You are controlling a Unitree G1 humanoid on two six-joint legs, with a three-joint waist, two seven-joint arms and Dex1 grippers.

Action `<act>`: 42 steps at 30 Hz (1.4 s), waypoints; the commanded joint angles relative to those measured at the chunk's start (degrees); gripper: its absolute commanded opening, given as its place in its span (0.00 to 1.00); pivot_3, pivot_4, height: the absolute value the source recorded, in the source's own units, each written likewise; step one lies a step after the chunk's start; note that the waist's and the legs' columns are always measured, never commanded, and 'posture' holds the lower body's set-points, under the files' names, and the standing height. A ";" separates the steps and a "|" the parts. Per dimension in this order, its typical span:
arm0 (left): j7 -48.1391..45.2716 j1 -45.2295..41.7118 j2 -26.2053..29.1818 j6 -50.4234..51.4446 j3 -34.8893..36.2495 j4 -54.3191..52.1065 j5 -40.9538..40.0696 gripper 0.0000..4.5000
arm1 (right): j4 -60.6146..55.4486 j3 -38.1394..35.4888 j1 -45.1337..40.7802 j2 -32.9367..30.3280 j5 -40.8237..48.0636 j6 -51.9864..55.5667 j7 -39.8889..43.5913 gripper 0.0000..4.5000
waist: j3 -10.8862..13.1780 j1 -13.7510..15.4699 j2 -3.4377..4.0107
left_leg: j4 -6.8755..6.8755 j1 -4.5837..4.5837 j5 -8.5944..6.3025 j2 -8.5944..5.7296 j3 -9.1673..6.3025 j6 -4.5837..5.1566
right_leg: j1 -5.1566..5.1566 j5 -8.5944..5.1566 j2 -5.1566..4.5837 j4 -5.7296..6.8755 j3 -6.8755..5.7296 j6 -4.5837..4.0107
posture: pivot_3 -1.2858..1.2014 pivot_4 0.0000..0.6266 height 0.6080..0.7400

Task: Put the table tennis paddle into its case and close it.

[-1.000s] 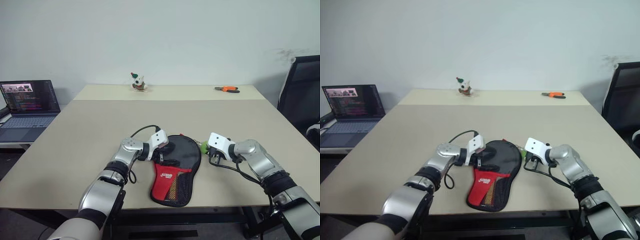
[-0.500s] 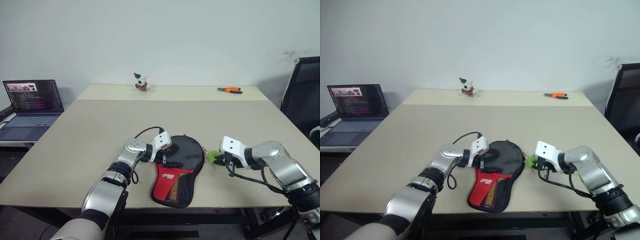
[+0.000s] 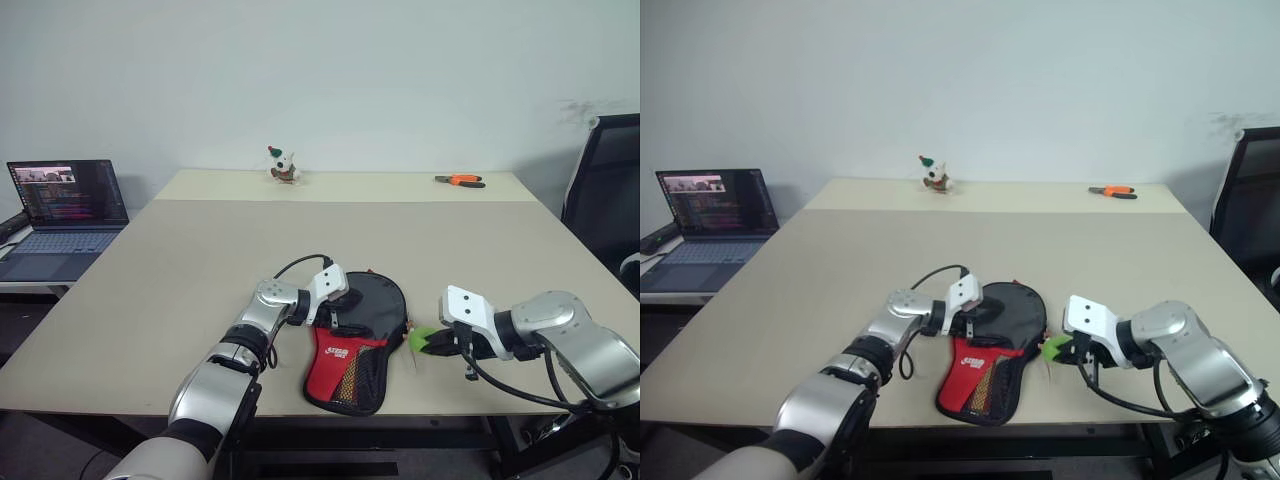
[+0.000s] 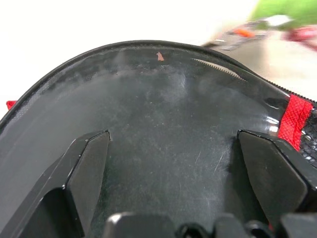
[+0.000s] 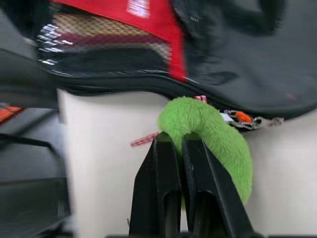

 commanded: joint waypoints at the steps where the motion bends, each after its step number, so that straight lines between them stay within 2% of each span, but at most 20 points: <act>1: 0.54 1.57 -0.75 0.81 -1.97 2.20 2.57 1.00 | -7.26 -1.82 1.24 -0.85 5.68 3.99 1.03 0.01 | 0.00 -0.01 0.00 | 0.00 0.00 0.00 0.00 0.00 0.00 | 0.01 -0.02 0.00 -0.01 0.00 0.03 | 0.52 0.24 1.00; 11: 2.55 0.94 -2.21 1.27 -1.80 2.98 2.64 1.00 | -20.21 -3.60 10.03 -4.20 14.31 11.54 -1.37 0.01 | -0.03 0.13 0.00 | 0.01 0.19 0.00 -0.01 -0.06 0.00 | 0.31 -0.14 -0.04 -0.10 -0.08 0.25 | 0.52 0.24 1.00; 15: 3.91 0.27 -2.96 1.67 -1.63 3.42 2.73 1.00 | -23.02 -4.12 12.13 -4.71 16.61 13.23 -3.10 0.01 | -0.03 0.14 0.00 | -0.06 0.47 -0.05 0.01 -0.21 0.05 | 0.80 -0.17 -0.05 -0.46 -0.13 0.29 | 0.52 0.24 1.00; 19: 5.25 -0.25 -3.71 2.00 -1.61 3.96 2.93 1.00 | -25.74 -3.53 13.72 -3.88 18.39 15.09 -5.84 0.01 | -0.03 0.17 0.00 | -0.08 0.46 -0.08 0.02 -0.22 0.08 | 0.84 -0.18 -0.07 -0.59 -0.15 0.34 | 0.52 0.24 1.00; 24: 6.44 -0.40 -4.10 1.70 -1.24 4.31 2.90 1.00 | -22.57 -3.12 10.95 0.82 17.29 17.57 -12.91 0.01 | -0.04 0.03 -0.02 | -0.09 0.47 -0.10 0.02 -0.20 0.09 | 0.85 -0.17 -0.06 -0.64 -0.13 0.35 | 0.52 0.24 1.00; 27: 6.88 -0.41 -4.10 1.31 -0.85 4.26 2.69 1.00 | -21.38 -4.36 9.00 1.91 18.61 19.75 -14.71 0.16 | -0.04 -0.01 -0.02 | -0.06 0.52 -0.09 0.02 -0.16 0.09 | 0.88 -0.14 -0.05 -0.62 -0.13 0.40 | 0.52 0.24 1.00; 30: 7.35 -0.36 -4.04 0.96 0.06 3.94 1.89 1.00 | -20.79 -4.83 7.73 1.28 19.81 20.65 -15.30 0.37 | -0.04 0.00 -0.02 | -0.06 0.63 -0.09 0.04 -0.13 0.09 | 0.99 -0.12 -0.06 -0.66 -0.13 0.44 | 0.52 0.24 1.00; 33: 6.75 -0.15 -3.26 0.49 2.29 2.46 -0.39 1.00 | -18.69 -8.43 4.97 0.90 22.94 23.03 -15.17 0.60 | -0.04 -0.04 -0.02 | -0.06 0.68 -0.09 0.04 -0.05 0.09 | 1.00 -0.11 -0.06 -0.66 -0.06 0.45 | 0.52 0.24 1.00; 37: 4.47 1.02 -0.69 0.27 5.47 -1.13 -3.59 1.00 | -11.90 -13.80 0.97 2.23 25.24 24.71 -17.33 0.60 | -0.01 -0.32 -0.05 | -0.08 0.70 -0.09 0.08 -0.02 0.09 | 0.99 -0.10 -0.05 -0.66 -0.02 0.44 | 0.52 0.24 1.00; 42: -2.03 7.37 5.62 6.65 9.16 -14.53 -10.06 1.00 | 5.69 -12.18 -6.56 10.43 16.75 18.06 -28.21 0.60 | 0.01 -0.77 -0.04 | -0.21 0.78 -0.09 0.16 -0.03 0.09 | 0.86 0.00 -0.03 -0.55 0.16 0.25 | 0.52 0.24 1.00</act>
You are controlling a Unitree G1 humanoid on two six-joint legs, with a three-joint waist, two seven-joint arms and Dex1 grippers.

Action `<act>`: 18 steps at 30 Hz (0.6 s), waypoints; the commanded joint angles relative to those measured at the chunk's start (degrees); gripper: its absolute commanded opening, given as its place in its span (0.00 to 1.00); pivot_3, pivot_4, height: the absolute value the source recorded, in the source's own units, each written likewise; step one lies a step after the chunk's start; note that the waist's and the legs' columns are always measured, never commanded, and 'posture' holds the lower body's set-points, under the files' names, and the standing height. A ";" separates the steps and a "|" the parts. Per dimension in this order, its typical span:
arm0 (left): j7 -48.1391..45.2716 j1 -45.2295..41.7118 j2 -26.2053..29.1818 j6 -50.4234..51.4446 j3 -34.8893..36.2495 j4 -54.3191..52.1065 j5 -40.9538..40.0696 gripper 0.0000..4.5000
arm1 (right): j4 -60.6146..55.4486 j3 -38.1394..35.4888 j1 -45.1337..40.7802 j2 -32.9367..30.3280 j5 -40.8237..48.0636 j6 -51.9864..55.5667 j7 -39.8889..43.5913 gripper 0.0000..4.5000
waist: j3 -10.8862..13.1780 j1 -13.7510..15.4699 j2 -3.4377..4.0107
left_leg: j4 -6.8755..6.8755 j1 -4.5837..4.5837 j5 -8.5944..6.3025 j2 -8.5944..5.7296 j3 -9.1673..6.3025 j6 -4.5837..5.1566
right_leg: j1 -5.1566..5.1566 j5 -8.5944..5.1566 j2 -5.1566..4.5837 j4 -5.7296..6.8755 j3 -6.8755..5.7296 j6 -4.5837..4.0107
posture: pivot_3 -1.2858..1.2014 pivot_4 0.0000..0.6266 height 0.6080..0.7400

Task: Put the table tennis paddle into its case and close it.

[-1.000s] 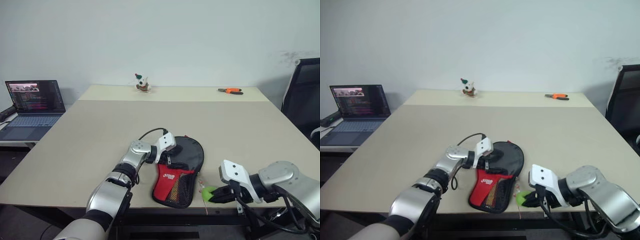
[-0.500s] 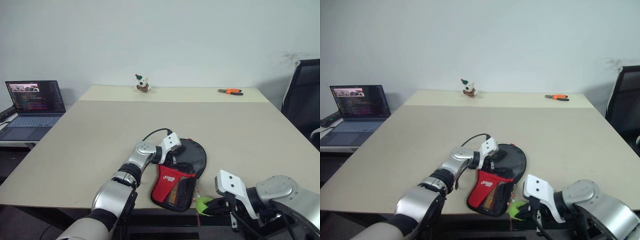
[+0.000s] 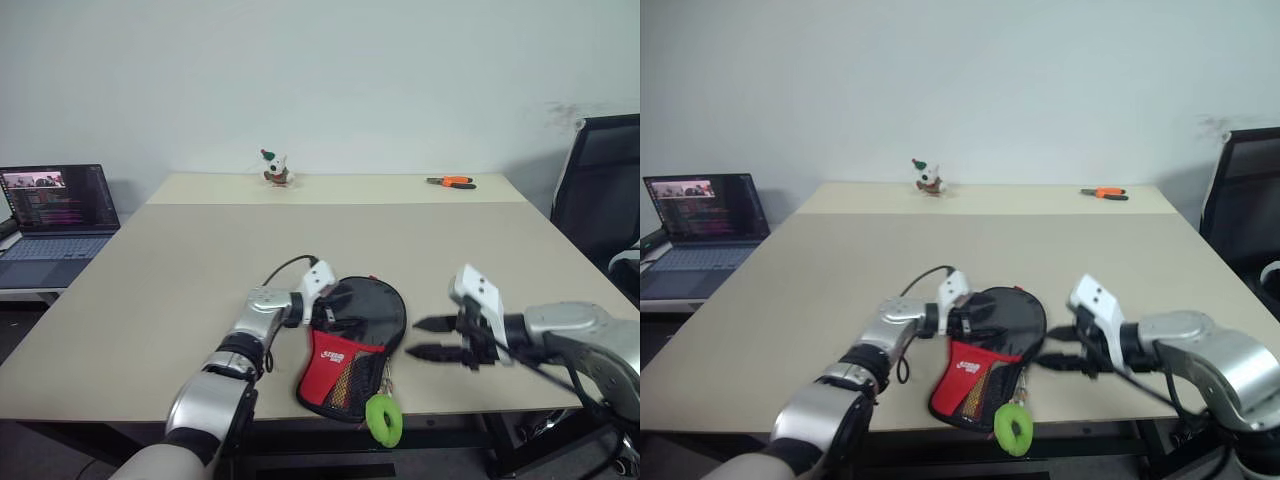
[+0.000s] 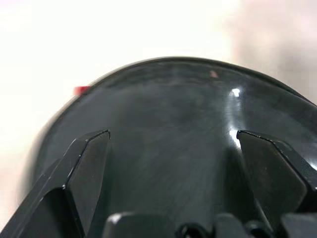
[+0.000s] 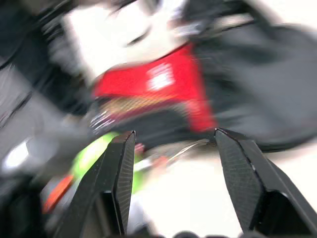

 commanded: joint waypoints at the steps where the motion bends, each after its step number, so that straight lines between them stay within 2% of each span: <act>1: -5.01 4.66 4.16 6.71 2.75 -13.20 -6.08 1.00 | 10.64 0.88 -4.50 4.49 -6.06 -5.68 -6.75 0.60 | 0.00 -0.18 0.01 | -0.01 0.01 0.00 0.02 0.02 0.00 | -0.03 0.02 0.00 0.05 0.02 -0.04 | 0.52 0.24 1.00; 5: -7.63 14.74 10.10 21.77 3.83 -33.24 -12.14 1.00 | 23.40 2.48 -8.49 10.55 -10.11 -10.27 -9.93 0.60 | 0.03 -0.14 0.04 | -0.09 -0.03 0.00 0.04 -0.02 0.00 | -0.08 0.05 -0.06 0.04 0.07 -0.11 | 0.52 0.24 1.00; 9: -6.95 22.43 14.78 31.86 4.91 -48.14 -16.82 1.00 | 33.84 3.25 -10.92 15.65 -13.62 -14.62 -12.73 0.60 | 0.07 0.00 0.10 | -0.10 -0.06 0.00 0.03 -0.07 0.00 | -0.11 0.05 -0.16 0.01 0.07 -0.12 | 0.52 0.24 1.00; 12: -5.23 25.05 16.97 36.46 5.53 -55.20 -19.18 1.00 | 40.25 2.99 -12.36 18.47 -15.49 -17.68 -13.80 0.60 | 0.11 0.43 0.16 | -0.07 -0.05 0.00 0.01 -0.11 0.00 | -0.08 0.05 -0.20 0.06 0.06 -0.13 | 0.52 0.24 1.00; 17: -2.85 25.64 18.35 39.31 5.73 -60.30 -20.95 1.00 | 45.92 3.16 -13.26 20.62 -17.48 -20.10 -13.60 0.60 | 0.12 0.45 0.18 | -0.06 -0.02 0.00 -0.03 -0.03 0.00 | -0.03 0.05 -0.19 0.07 0.02 -0.12 | 0.52 0.24 1.00; 18: -2.47 25.54 18.45 39.61 5.62 -61.06 -21.20 1.00 | 46.53 3.34 -13.48 21.07 -17.80 -20.35 -13.54 0.56 | 0.12 0.39 0.18 | -0.07 -0.01 0.00 -0.02 -0.03 0.00 | -0.04 0.05 -0.18 0.06 0.02 -0.12 | 0.52 0.24 1.00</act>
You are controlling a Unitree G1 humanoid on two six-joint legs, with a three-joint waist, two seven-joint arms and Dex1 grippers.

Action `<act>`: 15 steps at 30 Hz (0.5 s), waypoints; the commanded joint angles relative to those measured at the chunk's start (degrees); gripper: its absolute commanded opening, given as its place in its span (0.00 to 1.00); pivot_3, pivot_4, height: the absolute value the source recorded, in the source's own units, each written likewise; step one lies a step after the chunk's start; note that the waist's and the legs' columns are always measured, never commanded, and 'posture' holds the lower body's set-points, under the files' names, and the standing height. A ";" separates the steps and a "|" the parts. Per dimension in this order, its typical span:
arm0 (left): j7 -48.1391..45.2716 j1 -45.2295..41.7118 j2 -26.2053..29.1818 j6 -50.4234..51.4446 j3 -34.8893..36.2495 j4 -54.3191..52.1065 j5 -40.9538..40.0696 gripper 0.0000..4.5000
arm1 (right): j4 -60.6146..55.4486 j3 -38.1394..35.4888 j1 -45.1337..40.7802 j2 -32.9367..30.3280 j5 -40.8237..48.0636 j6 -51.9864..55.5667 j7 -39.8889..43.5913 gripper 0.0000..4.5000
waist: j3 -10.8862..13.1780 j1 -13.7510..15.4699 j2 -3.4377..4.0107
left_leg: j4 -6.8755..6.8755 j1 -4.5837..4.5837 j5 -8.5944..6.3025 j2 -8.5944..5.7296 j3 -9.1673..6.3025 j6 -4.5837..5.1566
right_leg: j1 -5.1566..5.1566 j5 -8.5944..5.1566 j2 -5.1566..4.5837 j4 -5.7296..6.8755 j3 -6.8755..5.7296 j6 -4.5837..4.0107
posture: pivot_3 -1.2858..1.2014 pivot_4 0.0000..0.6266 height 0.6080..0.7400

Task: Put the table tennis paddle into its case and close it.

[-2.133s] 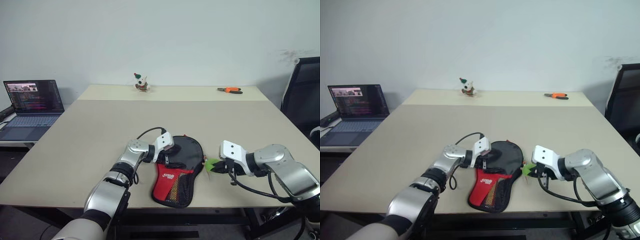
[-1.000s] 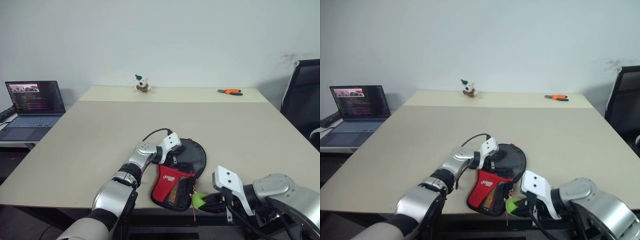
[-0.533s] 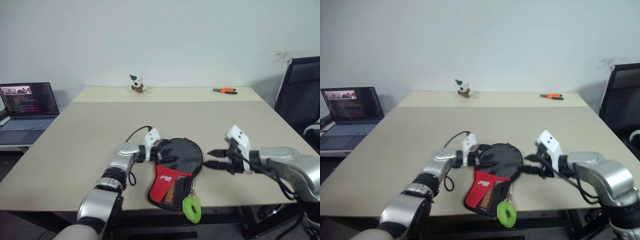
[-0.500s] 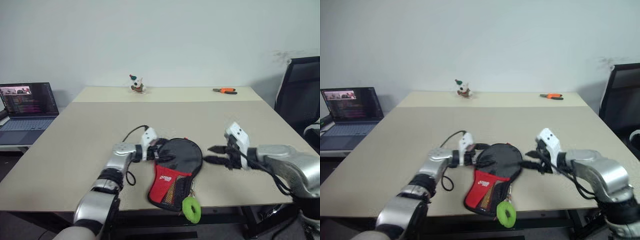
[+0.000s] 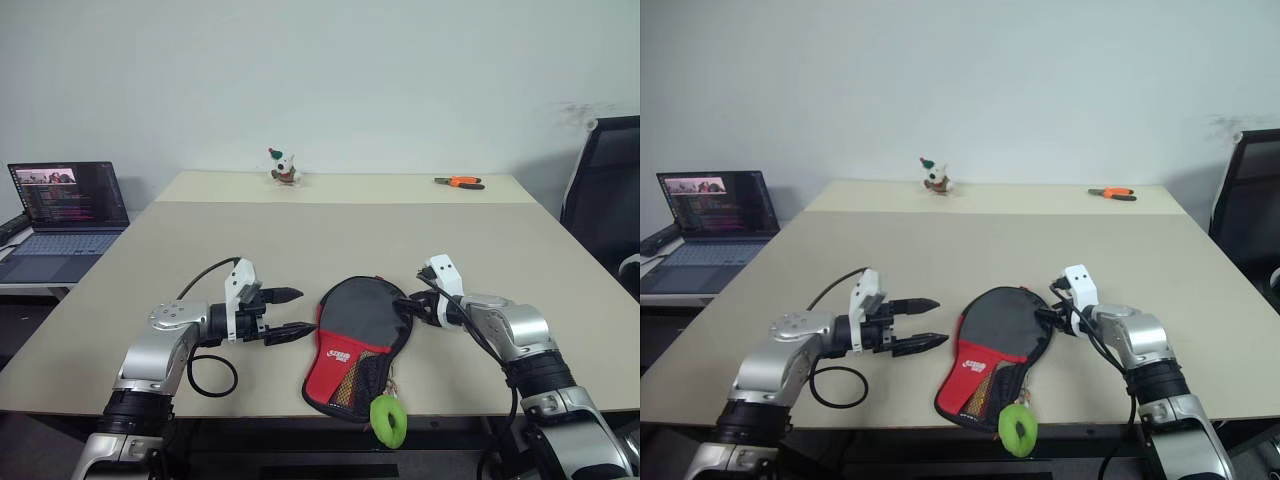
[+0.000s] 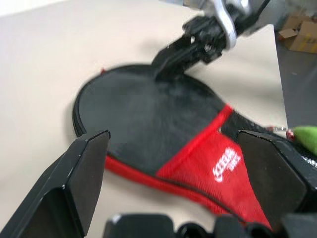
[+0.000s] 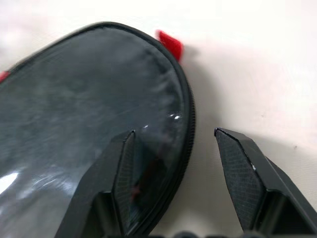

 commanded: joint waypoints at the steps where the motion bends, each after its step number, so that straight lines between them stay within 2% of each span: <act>1: 1.69 -0.28 0.77 1.08 0.85 -4.54 -2.07 1.00 | 1.61 -0.41 -1.54 1.30 -0.66 -1.40 0.21 0.52 | 0.01 -0.09 0.01 | -0.01 0.01 0.00 0.01 0.00 0.00 | 0.00 0.00 0.01 0.00 0.01 0.00 | 0.52 0.24 1.00; 2: 1.99 -0.34 0.76 1.32 0.74 -4.87 -2.26 1.00 | 2.05 -0.33 -1.87 1.59 -0.69 -1.52 0.52 0.47 | 0.01 -0.11 0.01 | -0.02 0.01 0.00 0.02 0.00 0.00 | -0.01 0.00 0.01 0.00 0.02 0.00 | 0.52 0.24 1.00; 8: 3.10 -1.00 0.58 1.09 -0.17 -5.00 -2.30 1.00 | 6.95 1.11 -5.58 2.97 -2.81 -3.58 2.29 0.05 | 0.02 -0.34 0.04 | -0.03 0.08 0.00 0.04 0.05 0.00 | -0.01 0.00 0.05 0.02 0.04 0.00 | 0.52 0.24 1.00; 9: 3.24 -1.17 0.56 1.03 -0.22 -4.95 -2.30 1.00 | 7.95 1.15 -6.43 3.26 -3.13 -3.88 2.70 0.01 | 0.02 -0.41 0.04 | -0.03 0.08 0.00 0.05 0.06 0.00 | -0.01 0.00 0.06 0.02 0.05 0.00 | 0.52 0.24 1.00; 15: 3.45 -1.41 0.87 0.32 -0.34 -4.52 -2.03 1.00 | 16.84 2.04 -12.22 4.99 -6.00 -8.84 4.69 0.01 | 0.03 -1.63 0.05 | -0.04 0.11 0.00 0.07 0.11 0.00 | -0.01 0.00 0.07 0.04 0.10 -0.01 | 0.52 0.24 1.00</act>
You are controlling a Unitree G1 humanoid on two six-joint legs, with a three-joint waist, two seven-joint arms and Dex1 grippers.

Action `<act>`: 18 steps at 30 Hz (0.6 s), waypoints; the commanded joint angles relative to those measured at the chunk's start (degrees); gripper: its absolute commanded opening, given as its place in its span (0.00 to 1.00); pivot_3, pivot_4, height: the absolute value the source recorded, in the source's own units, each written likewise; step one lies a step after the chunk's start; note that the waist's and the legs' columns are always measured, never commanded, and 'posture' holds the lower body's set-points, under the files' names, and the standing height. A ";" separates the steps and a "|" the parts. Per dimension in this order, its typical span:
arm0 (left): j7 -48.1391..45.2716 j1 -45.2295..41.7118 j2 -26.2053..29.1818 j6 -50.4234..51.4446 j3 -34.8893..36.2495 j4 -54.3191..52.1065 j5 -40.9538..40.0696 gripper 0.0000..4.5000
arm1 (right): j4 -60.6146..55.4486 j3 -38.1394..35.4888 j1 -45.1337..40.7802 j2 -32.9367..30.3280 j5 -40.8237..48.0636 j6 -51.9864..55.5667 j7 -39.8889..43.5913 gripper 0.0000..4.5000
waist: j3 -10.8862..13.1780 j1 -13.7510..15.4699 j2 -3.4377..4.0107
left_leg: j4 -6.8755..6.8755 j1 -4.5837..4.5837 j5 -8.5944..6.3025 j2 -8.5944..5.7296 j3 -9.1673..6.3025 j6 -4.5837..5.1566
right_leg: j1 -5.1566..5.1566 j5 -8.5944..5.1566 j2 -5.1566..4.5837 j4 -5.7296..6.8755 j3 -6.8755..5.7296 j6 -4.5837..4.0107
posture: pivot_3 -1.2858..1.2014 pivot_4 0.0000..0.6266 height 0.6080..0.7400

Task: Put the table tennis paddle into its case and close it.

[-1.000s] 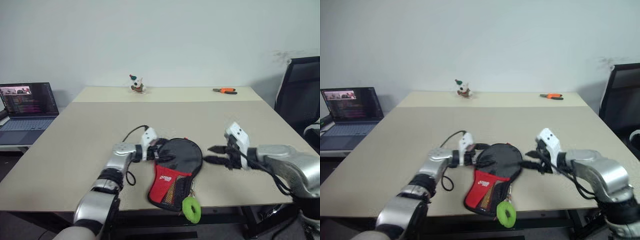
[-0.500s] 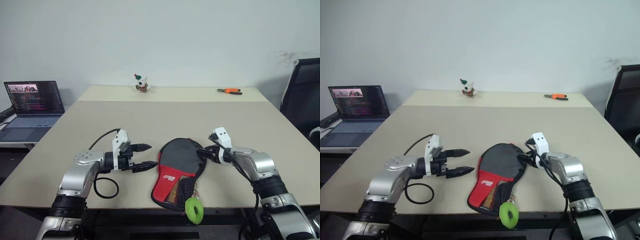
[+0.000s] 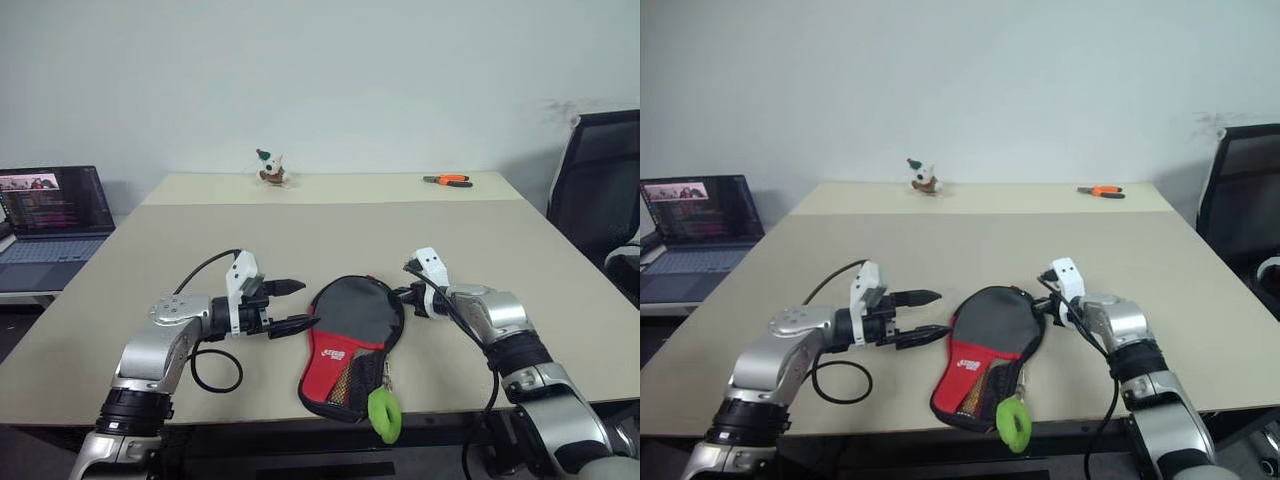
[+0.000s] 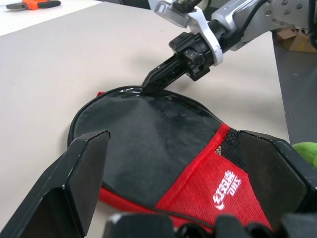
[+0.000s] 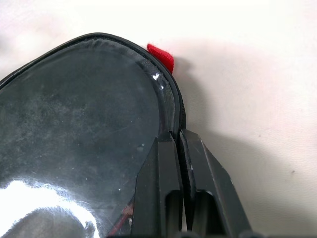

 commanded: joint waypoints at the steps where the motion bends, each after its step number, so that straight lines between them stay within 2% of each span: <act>1: 0.36 -0.97 0.82 -1.54 -0.01 -1.46 -0.52 1.00 | 6.10 0.58 -5.68 2.08 -2.05 -5.52 0.56 0.01 | 0.00 -0.42 0.00 | 0.00 0.01 0.00 0.01 0.01 0.00 | 0.00 0.00 0.00 0.00 0.02 0.00 | 0.52 0.24 1.00; 9: 1.07 -0.19 1.35 -2.34 -0.05 -1.62 -0.33 1.00 | 21.05 -0.36 -15.55 6.71 -5.32 -15.66 1.00 0.01 | 0.07 -1.28 0.07 | -0.10 0.02 0.00 0.04 0.00 0.00 | -0.07 0.02 0.00 0.05 0.05 -0.05 | 0.52 0.24 1.00; 18: 1.80 0.37 1.52 -3.17 -0.65 -1.54 -0.05 1.00 | 30.11 -0.36 -20.45 9.83 -7.97 -22.55 1.23 0.01 | 0.11 -1.31 0.12 | -0.60 -0.01 0.01 0.04 0.00 -0.01 | -0.11 0.03 -0.13 -0.38 0.04 -0.06 | 0.52 0.24 1.00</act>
